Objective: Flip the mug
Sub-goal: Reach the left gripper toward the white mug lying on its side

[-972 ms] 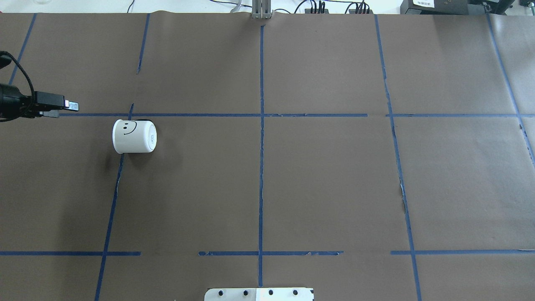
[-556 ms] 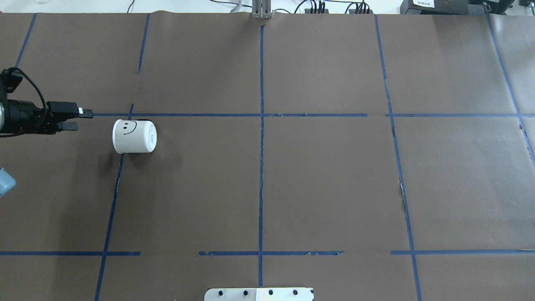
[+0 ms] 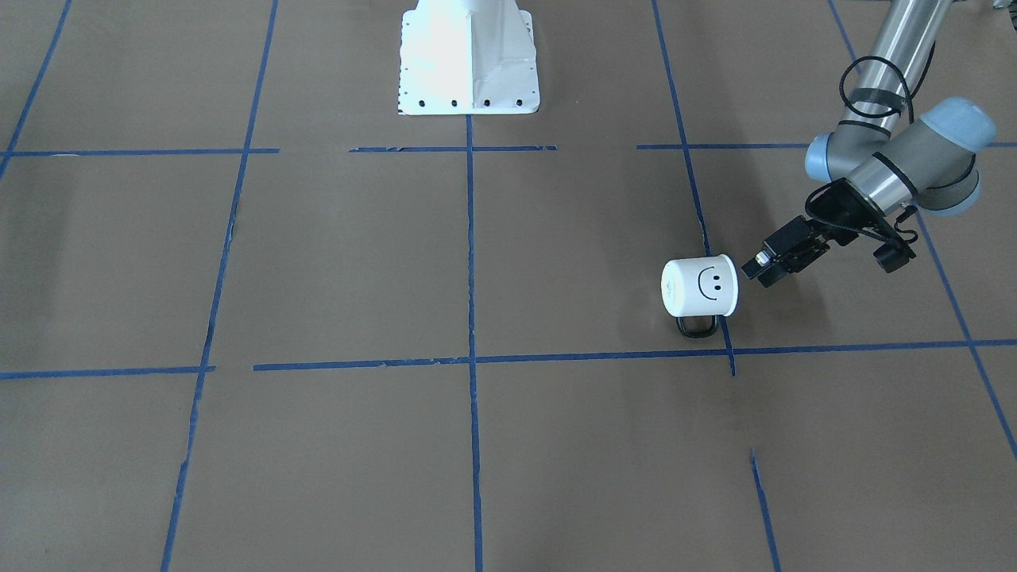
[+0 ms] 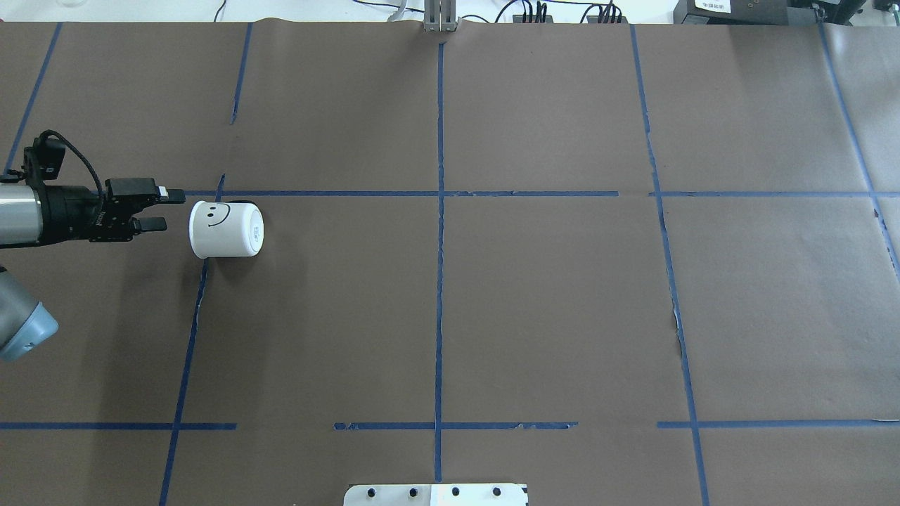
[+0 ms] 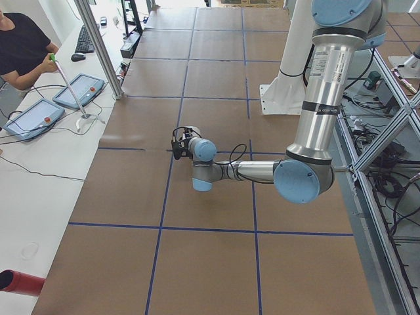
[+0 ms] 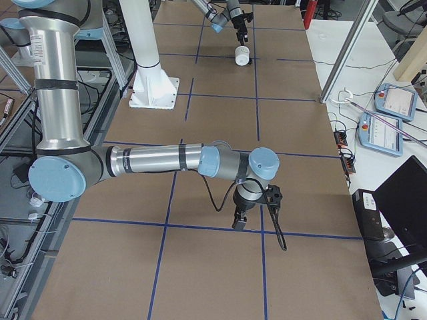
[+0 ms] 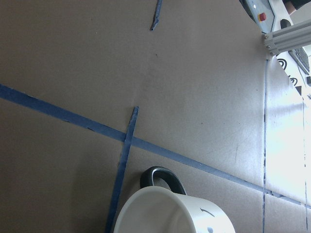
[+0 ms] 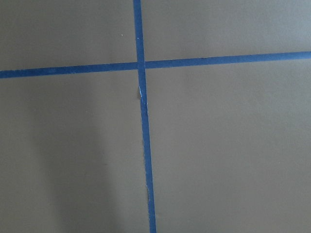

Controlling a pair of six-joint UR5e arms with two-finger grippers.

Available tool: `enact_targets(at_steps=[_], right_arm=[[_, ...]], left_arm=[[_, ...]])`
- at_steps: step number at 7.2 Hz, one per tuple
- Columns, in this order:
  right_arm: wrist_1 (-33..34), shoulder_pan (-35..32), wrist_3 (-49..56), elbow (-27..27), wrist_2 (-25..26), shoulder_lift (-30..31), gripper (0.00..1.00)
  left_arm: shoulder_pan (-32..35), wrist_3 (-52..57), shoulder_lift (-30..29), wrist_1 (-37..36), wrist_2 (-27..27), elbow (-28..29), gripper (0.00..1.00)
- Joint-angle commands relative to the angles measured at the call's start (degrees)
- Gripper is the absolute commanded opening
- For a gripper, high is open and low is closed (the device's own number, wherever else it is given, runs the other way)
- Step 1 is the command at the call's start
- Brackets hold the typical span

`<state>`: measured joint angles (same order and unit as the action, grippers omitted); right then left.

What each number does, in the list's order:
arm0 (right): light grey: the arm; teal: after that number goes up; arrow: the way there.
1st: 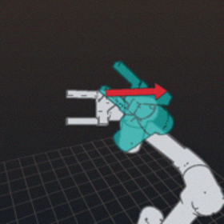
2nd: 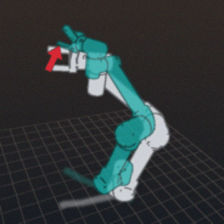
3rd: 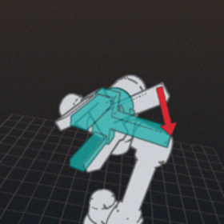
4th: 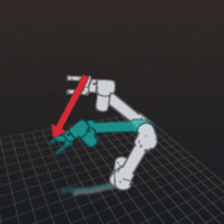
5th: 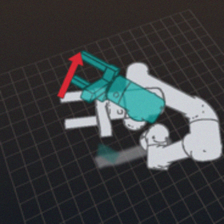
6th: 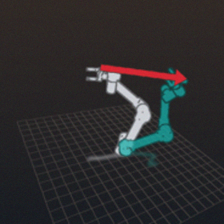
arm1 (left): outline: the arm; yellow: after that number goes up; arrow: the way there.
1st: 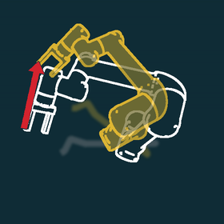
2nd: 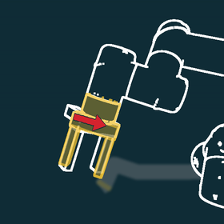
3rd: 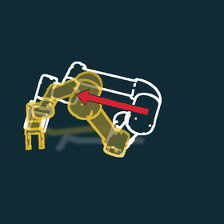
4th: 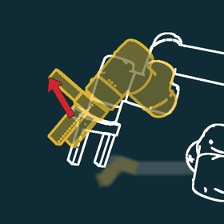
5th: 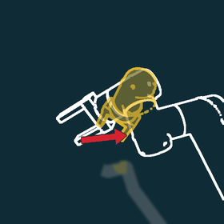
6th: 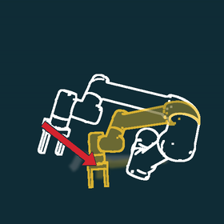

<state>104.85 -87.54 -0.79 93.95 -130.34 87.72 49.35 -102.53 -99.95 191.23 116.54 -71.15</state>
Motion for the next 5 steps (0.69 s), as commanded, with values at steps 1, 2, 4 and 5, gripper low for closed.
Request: enact_targets(at_steps=[1, 2, 4, 5], right_arm=[[0.0, 0.0, 0.0, 0.0, 0.0, 0.0, 1.0], [0.0, 0.0, 0.0, 0.0, 0.0, 0.0, 1.0], [0.0, 0.0, 0.0, 0.0, 0.0, 0.0, 1.0], [0.0, 0.0, 0.0, 0.0, 0.0, 0.0, 1.0]], left_arm=[[-1.4, -4.3, -1.0, 4.8, -3.1, 1.8, 1.0], [-2.3, -4.5, -1.2, 5.3, -4.8, 1.8, 1.0], [-3.2, -5.7, -1.8, 6.0, -5.8, 1.9, 1.0], [-3.8, -6.0, -2.1, 6.1, -6.3, 1.9, 1.0]])
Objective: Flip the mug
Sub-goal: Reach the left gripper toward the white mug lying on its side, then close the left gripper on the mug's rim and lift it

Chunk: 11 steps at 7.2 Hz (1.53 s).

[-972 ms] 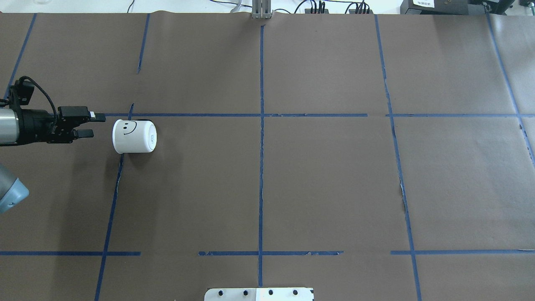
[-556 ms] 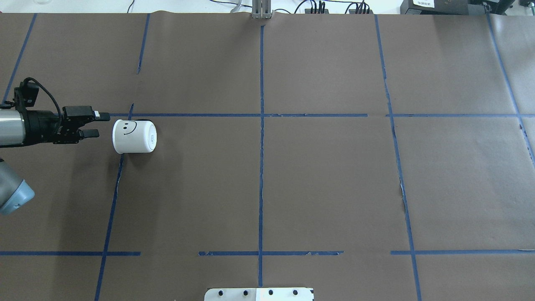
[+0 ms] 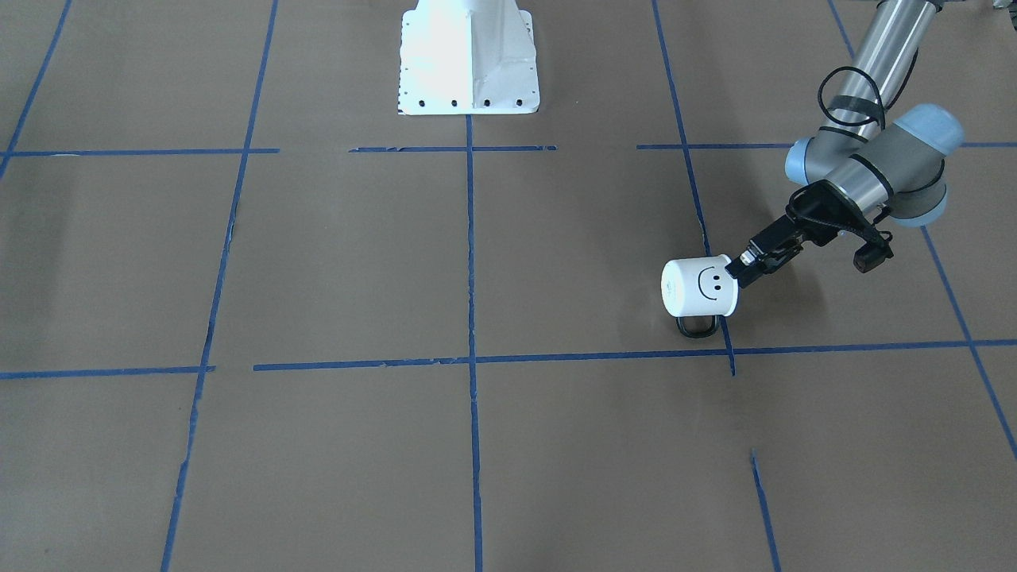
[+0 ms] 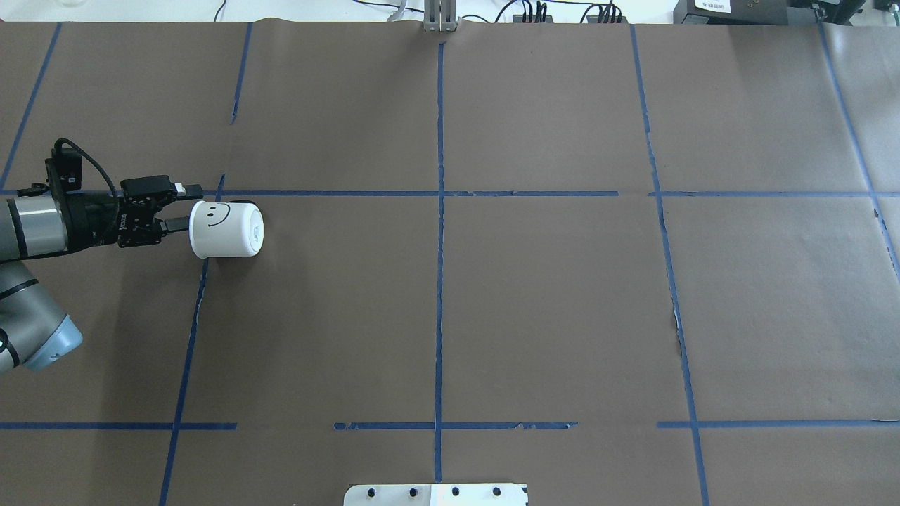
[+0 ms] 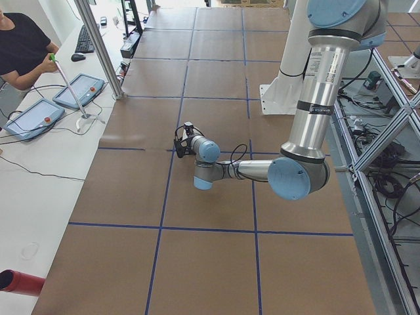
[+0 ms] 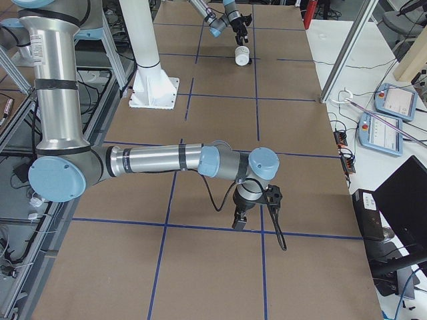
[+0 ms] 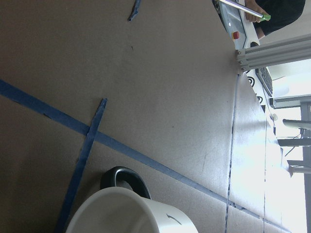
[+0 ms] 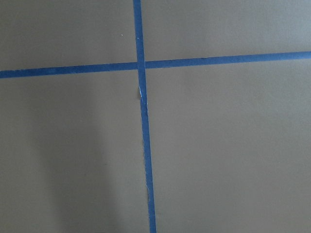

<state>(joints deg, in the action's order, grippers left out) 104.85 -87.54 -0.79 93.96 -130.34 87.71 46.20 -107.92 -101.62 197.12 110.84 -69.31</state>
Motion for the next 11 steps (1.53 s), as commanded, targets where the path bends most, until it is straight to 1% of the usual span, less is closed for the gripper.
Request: enact_targets(at_steps=[1, 2, 3, 4, 5, 6, 7, 8, 9, 10, 11], right_arm=[[0.0, 0.0, 0.0, 0.0, 0.0, 0.0, 1.0], [0.0, 0.0, 0.0, 0.0, 0.0, 0.0, 1.0], [0.0, 0.0, 0.0, 0.0, 0.0, 0.0, 1.0], [0.0, 0.0, 0.0, 0.0, 0.0, 0.0, 1.0], [0.0, 0.0, 0.0, 0.0, 0.0, 0.0, 1.0], [0.0, 0.0, 0.0, 0.0, 0.0, 0.0, 1.0], [0.0, 0.0, 0.0, 0.0, 0.0, 0.0, 1.0], [0.0, 0.0, 0.0, 0.0, 0.0, 0.0, 1.0], [0.0, 0.0, 0.0, 0.0, 0.0, 0.0, 1.0], [0.0, 0.0, 0.0, 0.0, 0.0, 0.0, 1.0], [0.0, 0.0, 0.0, 0.0, 0.0, 0.0, 1.0]], left_arm=[[-1.5, -0.6, -0.6, 0.1, -1.1, 0.1, 1.0], [-2.0, -0.7, -0.7, 0.1, -1.7, 0.2, 0.98], [-2.2, -0.7, -1.1, 0.2, -1.8, 0.7, 0.83], [-2.2, -0.7, -1.2, 0.1, -1.8, 0.9, 0.54], [-2.2, -0.7, -1.4, 0.1, -1.8, 0.9, 0.3], [-2.2, -1.5, -1.6, 0.0, -1.8, 0.9, 0.03], [-2.2, -5.0, -2.7, -0.5, -1.7, 0.5, 0.0], [-2.2, -8.1, -4.4, -1.5, -1.2, 0.1, 0.0], [-2.2, -8.8, -4.5, -3.7, -0.5, -2.3, 0.0], [-2.0, -9.7, -4.4, -9.8, 3.6, -6.7, 0.0], [-1.9, -10.3, -4.5, -16.3, 5.8, -11.6, 0.0]])
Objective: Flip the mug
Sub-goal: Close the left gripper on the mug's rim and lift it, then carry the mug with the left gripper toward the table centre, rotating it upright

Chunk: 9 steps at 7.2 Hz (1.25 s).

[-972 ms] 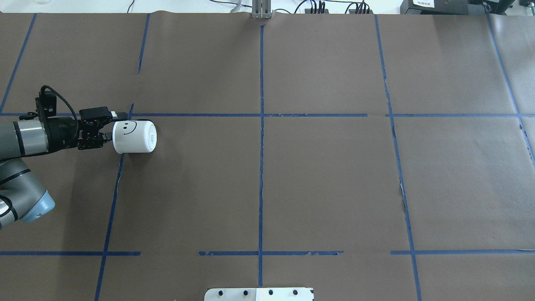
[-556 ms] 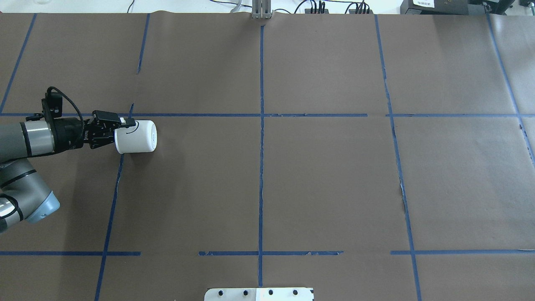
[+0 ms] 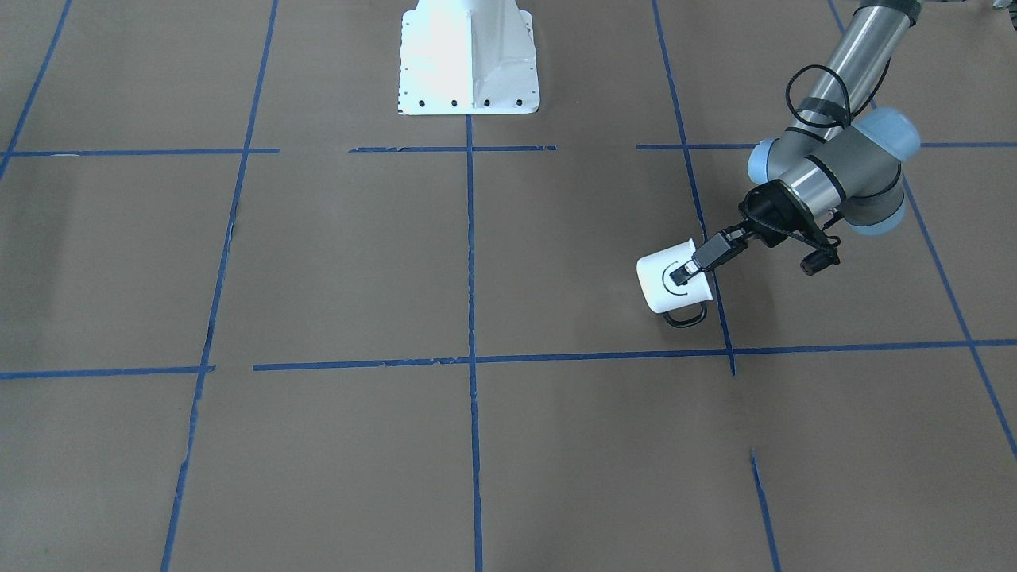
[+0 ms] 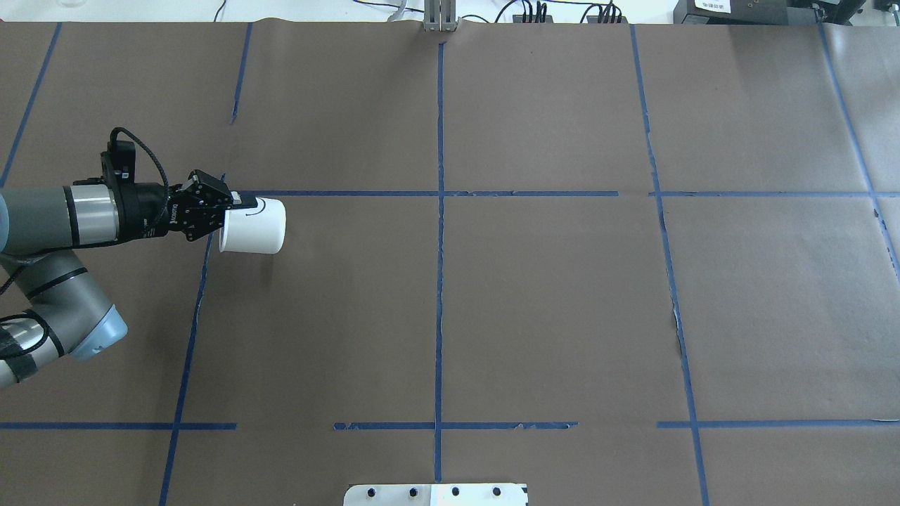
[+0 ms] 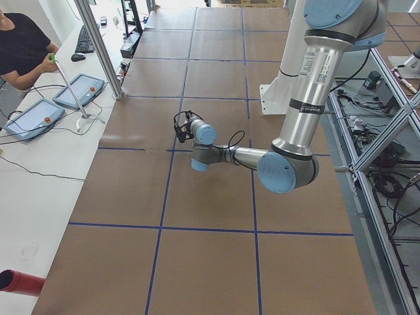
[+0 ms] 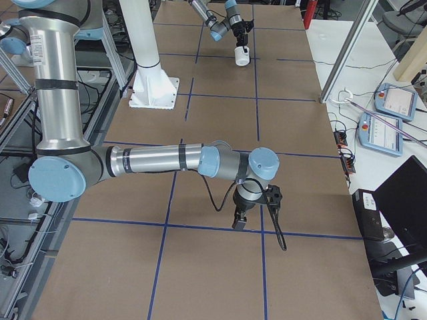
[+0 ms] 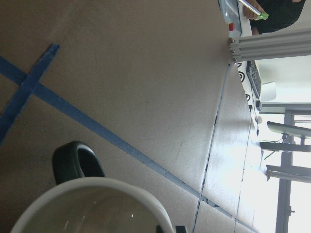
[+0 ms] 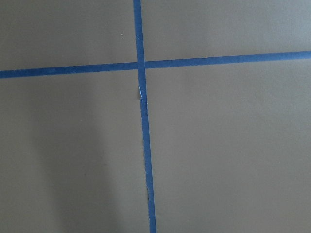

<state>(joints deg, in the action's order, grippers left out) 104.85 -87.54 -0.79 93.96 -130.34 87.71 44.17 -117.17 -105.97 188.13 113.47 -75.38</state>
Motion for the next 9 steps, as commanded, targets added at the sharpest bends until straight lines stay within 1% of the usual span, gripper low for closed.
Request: enact_targets(at_steps=[1, 2, 3, 5, 6, 7, 8, 9], right_arm=[[0.0, 0.0, 0.0, 0.0, 0.0, 0.0, 1.0], [0.0, 0.0, 0.0, 0.0, 0.0, 0.0, 1.0], [0.0, 0.0, 0.0, 0.0, 0.0, 0.0, 1.0], [0.0, 0.0, 0.0, 0.0, 0.0, 0.0, 1.0], [0.0, 0.0, 0.0, 0.0, 0.0, 0.0, 1.0], [0.0, 0.0, 0.0, 0.0, 0.0, 0.0, 1.0], [0.0, 0.0, 0.0, 0.0, 0.0, 0.0, 1.0], [0.0, 0.0, 0.0, 0.0, 0.0, 0.0, 1.0]], left_arm=[[0.1, -1.0, -0.3, -12.5, 3.2, -9.2, 0.0], [0.0, -0.6, -1.0, -19.1, 3.2, -12.8, 0.0], [0.1, -0.3, -3.4, -29.1, 3.8, -16.5, 0.0], [0.0, 7.3, -10.7, -47.8, 4.4, -20.9, 0.0], [0.0, 10.6, -15.5, -55.9, 3.7, -20.8, 0.0], [-0.3, 16.1, -19.9, -64.8, 3.5, -20.8, 0.0], [-1.1, 20.1, -23.6, -72.0, 3.4, -20.2, 0.0], [-3.0, 23.3, -26.4, -77.9, 0.1, -20.1, 0.0]])
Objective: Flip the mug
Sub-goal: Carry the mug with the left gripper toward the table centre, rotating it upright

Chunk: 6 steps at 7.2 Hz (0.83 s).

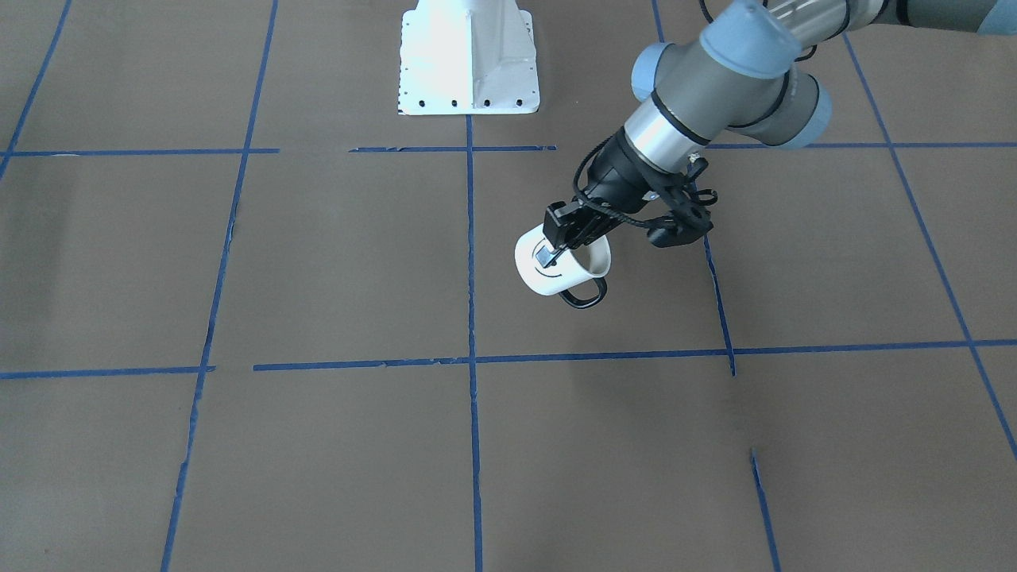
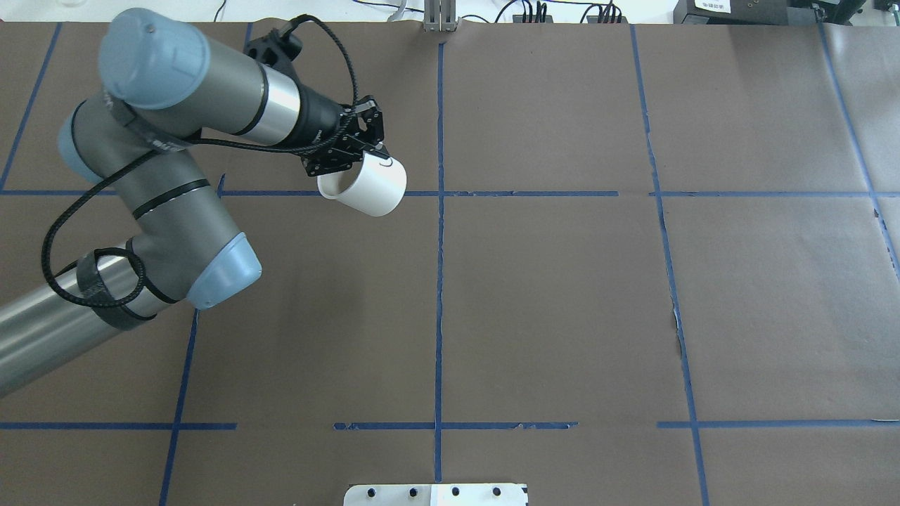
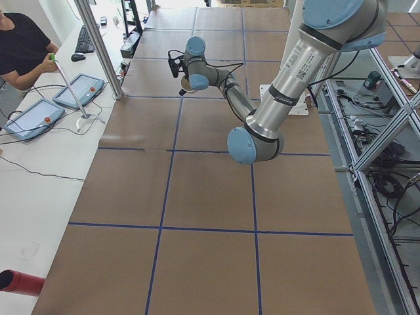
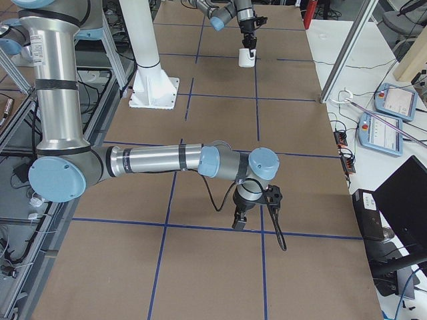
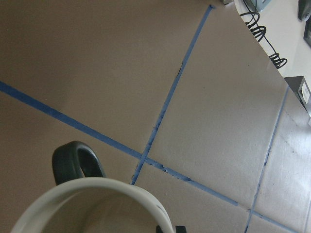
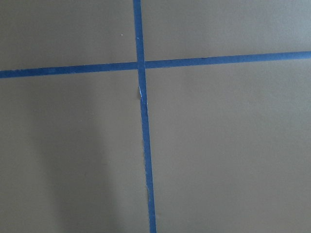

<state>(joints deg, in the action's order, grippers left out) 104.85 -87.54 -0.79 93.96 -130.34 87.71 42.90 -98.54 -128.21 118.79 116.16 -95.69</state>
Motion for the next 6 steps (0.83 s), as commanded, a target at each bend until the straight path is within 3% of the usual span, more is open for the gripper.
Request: enact_targets(at_steps=[1, 3, 6], right_arm=[[0.0, 0.0, 0.0, 0.0, 0.0, 0.0, 1.0], [0.0, 0.0, 0.0, 0.0, 0.0, 0.0, 1.0], [0.0, 0.0, 0.0, 0.1, 0.0, 0.0, 1.0]], left_arm=[[-6.3, 9.1, -6.5, -14.4, -10.2, 0.8, 0.0], [-9.1, 15.6, -14.6, -21.4, -14.1, 9.5, 0.0], [-14.1, 28.5, -16.2, -28.6, -20.8, 11.7, 0.0]])
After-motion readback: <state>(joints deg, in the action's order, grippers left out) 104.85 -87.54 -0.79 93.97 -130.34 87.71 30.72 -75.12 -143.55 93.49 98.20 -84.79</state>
